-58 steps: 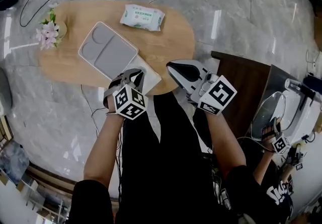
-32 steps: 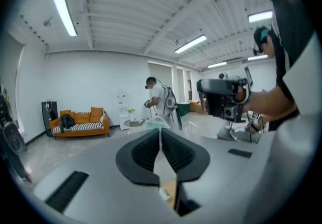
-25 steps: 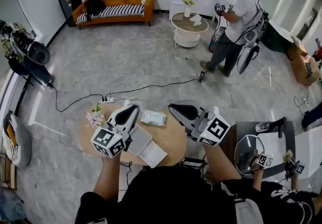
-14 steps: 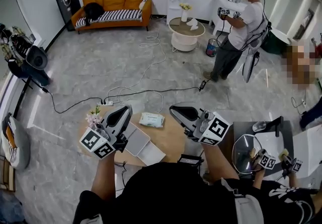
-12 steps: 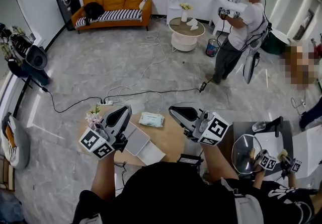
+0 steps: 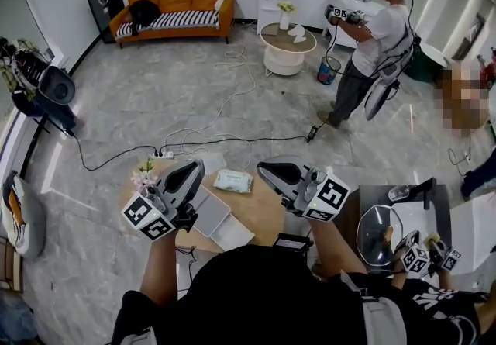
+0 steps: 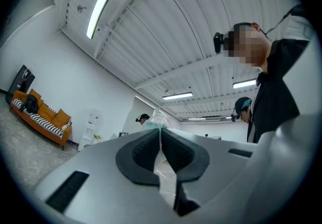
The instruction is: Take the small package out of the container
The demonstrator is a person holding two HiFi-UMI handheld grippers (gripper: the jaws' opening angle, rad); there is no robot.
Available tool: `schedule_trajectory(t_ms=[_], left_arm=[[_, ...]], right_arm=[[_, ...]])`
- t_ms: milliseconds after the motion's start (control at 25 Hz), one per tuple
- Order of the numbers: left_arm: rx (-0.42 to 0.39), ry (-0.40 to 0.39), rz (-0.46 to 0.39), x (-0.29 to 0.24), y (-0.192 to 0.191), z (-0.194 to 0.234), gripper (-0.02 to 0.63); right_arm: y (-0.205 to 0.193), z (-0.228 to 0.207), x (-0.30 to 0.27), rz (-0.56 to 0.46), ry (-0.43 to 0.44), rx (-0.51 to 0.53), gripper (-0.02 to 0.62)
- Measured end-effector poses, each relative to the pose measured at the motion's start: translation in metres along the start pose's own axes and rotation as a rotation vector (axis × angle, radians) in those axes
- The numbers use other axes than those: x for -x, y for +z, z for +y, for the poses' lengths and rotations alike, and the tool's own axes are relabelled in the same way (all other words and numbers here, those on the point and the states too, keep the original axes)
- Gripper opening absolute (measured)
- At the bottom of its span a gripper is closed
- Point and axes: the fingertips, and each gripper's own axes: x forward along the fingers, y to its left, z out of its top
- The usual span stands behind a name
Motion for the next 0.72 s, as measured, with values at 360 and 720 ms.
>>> schedule_trajectory(t_ms=[360,720], left_arm=[[-0.005,-0.001,0.047,-0.001,-0.015,0.001,0.026],[0.017,-0.062,0.085,-0.012,-0.026,-0.006,0.026]], right_arm=[[-0.012,0.001,-0.002,0.029,0.000,-0.012,0.011],[-0.013,-0.005,-0.002,0.042,0.001,-0.019,0.011]])
